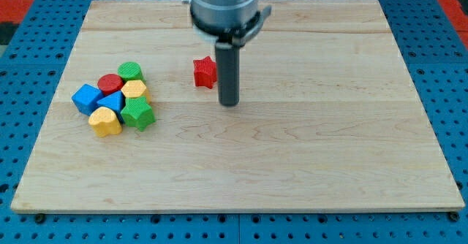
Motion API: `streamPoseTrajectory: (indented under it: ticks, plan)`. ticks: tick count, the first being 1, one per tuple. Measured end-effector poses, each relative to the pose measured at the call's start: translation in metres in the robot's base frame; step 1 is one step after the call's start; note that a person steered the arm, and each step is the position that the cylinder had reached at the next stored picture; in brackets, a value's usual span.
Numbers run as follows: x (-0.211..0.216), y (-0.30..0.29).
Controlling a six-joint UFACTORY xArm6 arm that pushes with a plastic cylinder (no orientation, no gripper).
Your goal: Keep the red star into the green circle
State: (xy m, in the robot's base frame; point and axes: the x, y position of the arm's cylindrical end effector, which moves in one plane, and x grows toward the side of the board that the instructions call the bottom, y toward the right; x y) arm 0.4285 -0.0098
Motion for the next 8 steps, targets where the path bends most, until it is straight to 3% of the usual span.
streamPoseTrajectory:
  ticks: [2,4,5,6,7,8]
  plan:
    - [-0.064,-0.046]
    - [-0.129,-0.020]
    - [-0.120,-0.031]
    - [-0.120,0.017]
    - [-0.089,-0.011]
    - [-0.101,-0.047]
